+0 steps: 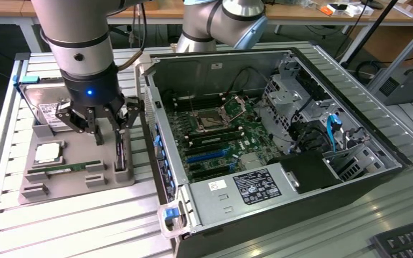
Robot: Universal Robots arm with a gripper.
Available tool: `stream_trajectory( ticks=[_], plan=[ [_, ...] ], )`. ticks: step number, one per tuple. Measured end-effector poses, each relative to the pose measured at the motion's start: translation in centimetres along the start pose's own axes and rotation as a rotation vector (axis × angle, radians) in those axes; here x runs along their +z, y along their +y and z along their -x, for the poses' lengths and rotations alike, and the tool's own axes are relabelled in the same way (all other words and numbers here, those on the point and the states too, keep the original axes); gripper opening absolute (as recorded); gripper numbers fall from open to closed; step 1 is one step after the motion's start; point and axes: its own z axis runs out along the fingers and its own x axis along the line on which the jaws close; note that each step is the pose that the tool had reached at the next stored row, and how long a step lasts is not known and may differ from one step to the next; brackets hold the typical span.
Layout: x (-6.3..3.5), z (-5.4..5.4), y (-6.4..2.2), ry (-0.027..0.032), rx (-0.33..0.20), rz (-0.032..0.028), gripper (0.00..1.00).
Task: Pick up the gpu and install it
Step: 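Pick up the gpu and move the gpu toward the slot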
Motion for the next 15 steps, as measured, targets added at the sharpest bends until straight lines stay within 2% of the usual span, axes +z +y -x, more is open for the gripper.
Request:
stream_trajectory(
  ticks=[4, 8, 10, 12, 13, 15],
  plan=[
    [0.01, 0.4, 0.03, 0.0000, 0.000, -0.0002, 0.42],
    [0.05, 1.6, 0.12, -0.0001, 0.000, -0.0019, 0.42],
    [0.06, 2.1, 0.35, -0.0004, 0.000, -0.0048, 0.42],
    [0.05, 2.1, 1.03, -0.0007, 0.000, -0.0084, 0.42],
    [0.03, 2.1, 1.69, -0.0007, 0.000, -0.0104, 0.42],
    [0.02, 2.0, 2.24, -0.0009, 0.000, -0.0112, 0.42]
  ],
)
